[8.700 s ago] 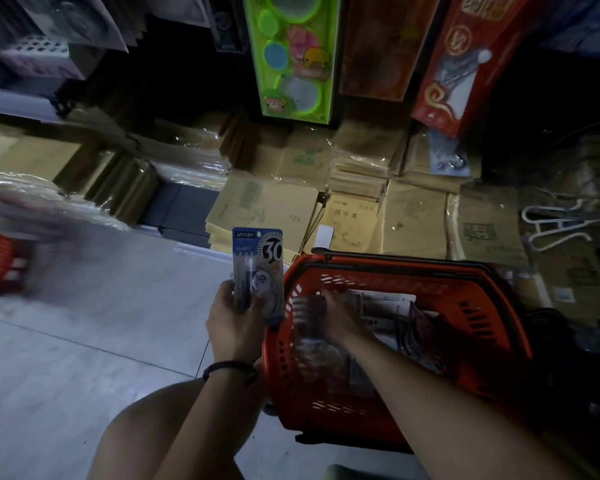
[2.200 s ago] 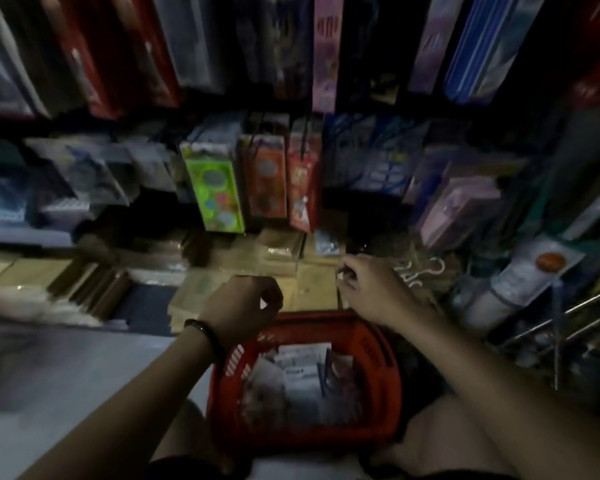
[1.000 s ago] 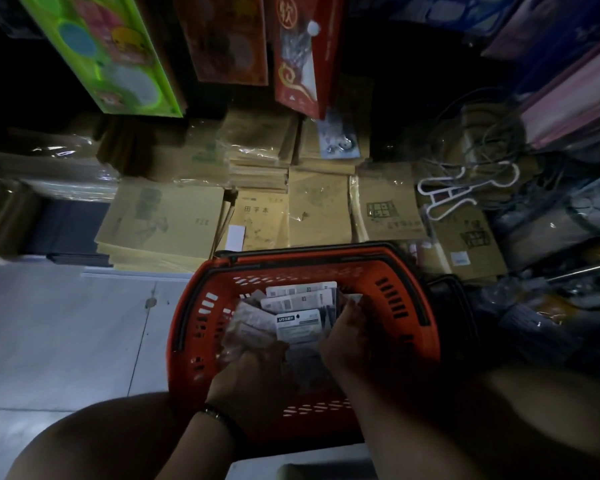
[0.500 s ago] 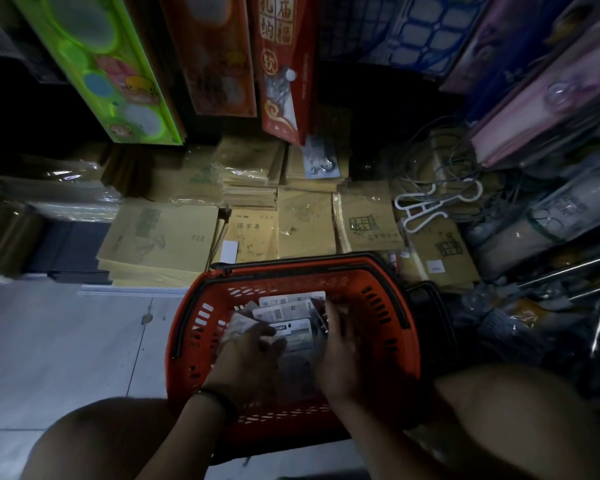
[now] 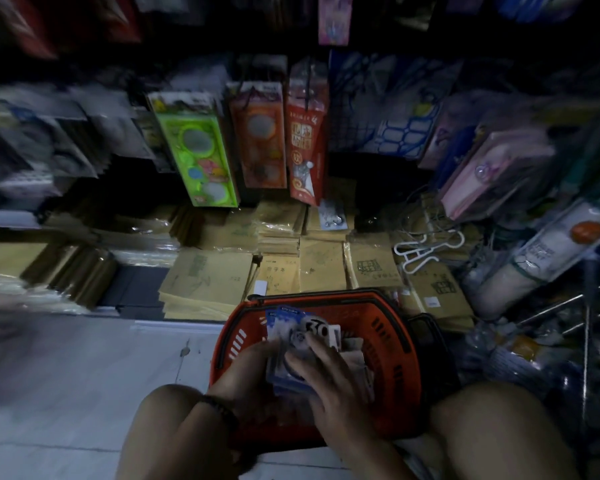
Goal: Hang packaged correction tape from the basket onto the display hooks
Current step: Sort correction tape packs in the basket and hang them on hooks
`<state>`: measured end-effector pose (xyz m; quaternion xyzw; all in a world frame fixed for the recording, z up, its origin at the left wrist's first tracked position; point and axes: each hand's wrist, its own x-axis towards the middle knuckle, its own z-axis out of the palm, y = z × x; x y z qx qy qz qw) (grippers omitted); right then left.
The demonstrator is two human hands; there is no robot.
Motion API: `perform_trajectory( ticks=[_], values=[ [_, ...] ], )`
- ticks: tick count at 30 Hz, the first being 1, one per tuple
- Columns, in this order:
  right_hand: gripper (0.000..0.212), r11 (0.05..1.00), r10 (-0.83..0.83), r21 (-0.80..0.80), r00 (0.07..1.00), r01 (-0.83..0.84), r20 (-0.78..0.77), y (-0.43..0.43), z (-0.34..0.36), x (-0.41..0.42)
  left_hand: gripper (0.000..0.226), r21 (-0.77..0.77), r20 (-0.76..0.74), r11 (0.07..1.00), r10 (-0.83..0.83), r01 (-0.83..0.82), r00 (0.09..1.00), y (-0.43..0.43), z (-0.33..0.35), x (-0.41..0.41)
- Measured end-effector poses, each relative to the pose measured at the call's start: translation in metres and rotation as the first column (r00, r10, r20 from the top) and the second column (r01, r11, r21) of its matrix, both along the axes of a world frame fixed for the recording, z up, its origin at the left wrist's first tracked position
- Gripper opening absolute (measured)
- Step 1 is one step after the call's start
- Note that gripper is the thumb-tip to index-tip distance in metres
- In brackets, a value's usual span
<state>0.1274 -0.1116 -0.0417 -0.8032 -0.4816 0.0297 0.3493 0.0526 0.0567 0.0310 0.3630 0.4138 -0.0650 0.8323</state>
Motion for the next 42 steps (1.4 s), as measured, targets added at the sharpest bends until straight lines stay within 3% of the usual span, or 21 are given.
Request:
perform_trajectory(
  ticks=[5,10,15,23,31,37,42],
  values=[
    [0.066,0.991,0.112,0.083,0.986,-0.102,-0.127,-0.010,0.072,-0.005,0.031,0.326,0.135,0.943,0.029,-0.072,0.990,-0.020,0.049,-0.008],
    [0.073,0.992,0.038,0.121,0.993,-0.025,-0.113,-0.002,0.129,0.008,0.031,0.326,0.256,0.929,0.090,-0.174,0.962,-0.031,0.092,-0.003],
    [0.069,0.981,-0.066,0.183,0.997,0.059,0.033,-0.005,0.194,0.040,0.026,0.379,0.413,0.895,0.063,-0.235,0.908,-0.040,0.165,0.016],
    [0.077,0.953,-0.233,0.247,0.946,0.176,0.225,-0.022,0.325,0.089,0.042,0.625,0.523,0.755,-0.217,-0.198,0.824,-0.040,0.292,0.059],
    [0.085,0.946,-0.260,0.273,0.908,0.172,0.329,-0.043,0.448,0.136,0.034,0.655,0.600,0.717,-0.303,-0.237,0.740,-0.043,0.398,0.102],
    [0.082,0.920,-0.341,0.330,0.846,0.211,0.410,-0.066,0.522,0.183,0.031,0.726,0.618,0.593,-0.341,-0.348,0.708,-0.038,0.466,0.133],
    [0.082,0.913,-0.396,0.287,0.792,0.289,0.464,-0.076,0.572,0.216,0.019,0.774,0.603,0.461,-0.327,-0.434,0.728,-0.025,0.506,0.165]
  ],
)
